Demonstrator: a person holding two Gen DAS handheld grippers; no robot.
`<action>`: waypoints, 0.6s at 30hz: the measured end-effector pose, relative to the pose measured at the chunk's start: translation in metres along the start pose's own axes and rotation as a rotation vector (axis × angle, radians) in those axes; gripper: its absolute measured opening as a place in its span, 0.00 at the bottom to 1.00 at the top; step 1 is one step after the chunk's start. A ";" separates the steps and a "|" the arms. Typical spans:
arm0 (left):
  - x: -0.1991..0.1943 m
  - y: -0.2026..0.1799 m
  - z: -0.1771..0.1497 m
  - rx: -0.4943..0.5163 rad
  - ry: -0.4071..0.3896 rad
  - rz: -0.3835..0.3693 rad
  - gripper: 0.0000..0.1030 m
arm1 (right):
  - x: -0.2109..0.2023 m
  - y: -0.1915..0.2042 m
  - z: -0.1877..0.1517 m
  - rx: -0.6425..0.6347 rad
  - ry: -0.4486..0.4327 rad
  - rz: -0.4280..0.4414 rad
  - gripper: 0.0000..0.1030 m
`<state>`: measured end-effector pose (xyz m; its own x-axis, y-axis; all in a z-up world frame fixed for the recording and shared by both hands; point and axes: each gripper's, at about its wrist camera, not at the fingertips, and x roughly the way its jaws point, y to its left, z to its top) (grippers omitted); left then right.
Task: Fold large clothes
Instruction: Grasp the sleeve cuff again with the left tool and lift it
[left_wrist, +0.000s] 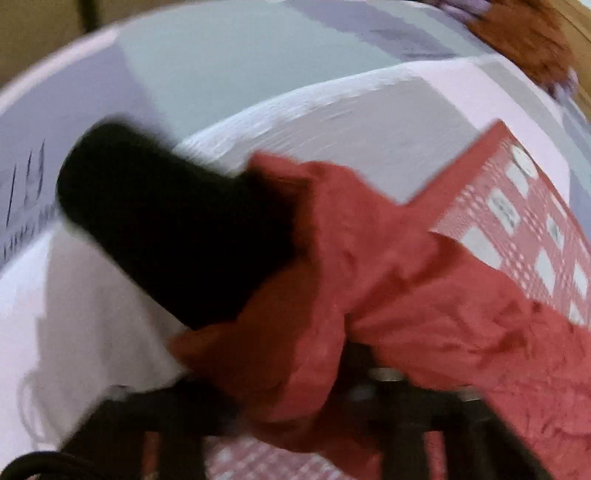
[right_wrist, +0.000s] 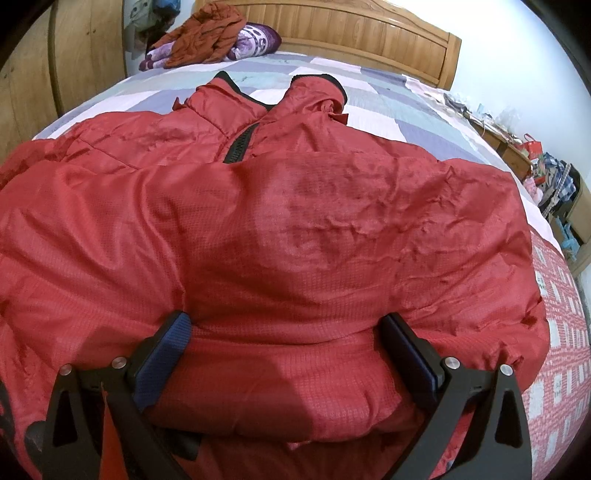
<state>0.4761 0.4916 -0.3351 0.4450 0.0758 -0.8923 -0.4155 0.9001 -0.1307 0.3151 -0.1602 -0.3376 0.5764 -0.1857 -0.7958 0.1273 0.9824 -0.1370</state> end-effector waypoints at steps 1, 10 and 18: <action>-0.003 -0.007 0.001 0.025 -0.014 0.012 0.10 | 0.000 0.000 0.000 0.000 -0.002 0.000 1.00; -0.097 -0.048 0.013 0.131 -0.238 -0.111 0.07 | 0.001 0.001 0.001 -0.001 -0.005 -0.003 1.00; -0.218 -0.152 -0.002 0.410 -0.408 -0.307 0.07 | 0.002 0.002 0.002 -0.003 -0.002 -0.008 1.00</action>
<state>0.4408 0.3369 -0.1218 0.7939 -0.1266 -0.5947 0.0788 0.9913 -0.1059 0.3185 -0.1590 -0.3383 0.5771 -0.1940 -0.7933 0.1299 0.9808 -0.1453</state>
